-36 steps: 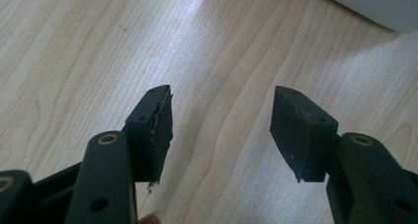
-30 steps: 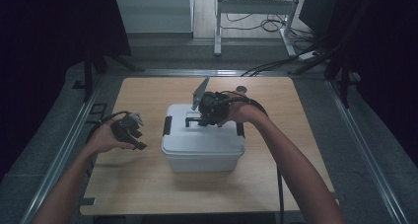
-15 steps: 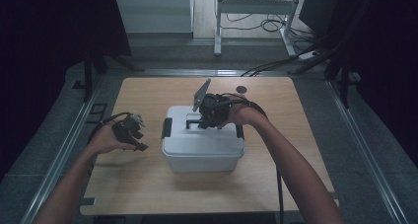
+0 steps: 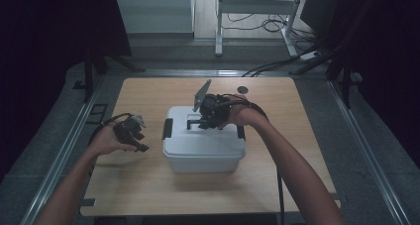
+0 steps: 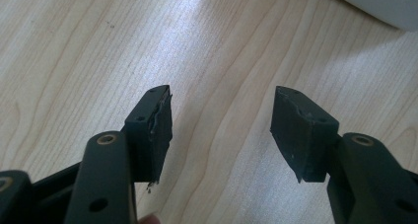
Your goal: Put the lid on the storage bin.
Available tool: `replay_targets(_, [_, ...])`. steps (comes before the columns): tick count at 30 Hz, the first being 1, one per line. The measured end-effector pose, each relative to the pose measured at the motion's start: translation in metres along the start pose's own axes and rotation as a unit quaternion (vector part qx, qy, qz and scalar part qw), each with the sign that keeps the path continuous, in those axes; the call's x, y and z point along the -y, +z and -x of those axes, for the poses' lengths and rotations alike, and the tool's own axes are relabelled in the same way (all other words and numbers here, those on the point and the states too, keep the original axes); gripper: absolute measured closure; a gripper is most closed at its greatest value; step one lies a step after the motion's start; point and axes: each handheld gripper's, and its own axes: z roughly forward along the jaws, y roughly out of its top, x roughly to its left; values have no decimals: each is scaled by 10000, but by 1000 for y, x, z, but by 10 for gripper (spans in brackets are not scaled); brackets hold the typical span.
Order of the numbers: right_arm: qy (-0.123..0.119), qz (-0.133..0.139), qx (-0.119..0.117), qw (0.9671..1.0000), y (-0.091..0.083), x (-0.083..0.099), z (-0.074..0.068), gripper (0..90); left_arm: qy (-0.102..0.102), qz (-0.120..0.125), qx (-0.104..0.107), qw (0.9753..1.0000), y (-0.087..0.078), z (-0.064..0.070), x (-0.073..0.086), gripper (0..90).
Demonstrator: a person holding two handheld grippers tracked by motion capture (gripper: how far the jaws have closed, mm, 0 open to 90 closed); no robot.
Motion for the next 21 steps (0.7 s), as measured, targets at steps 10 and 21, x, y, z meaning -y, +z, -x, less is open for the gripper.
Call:
replay_targets(10, [-28,43,24,10000,1,-5,3,804,-18,9,12,10000,-1,-2,1,408])
replay_targets(21, [-52,42,19,10000,0,-7,4,809,-30,-10,13,10000,-1,-2,3,408])
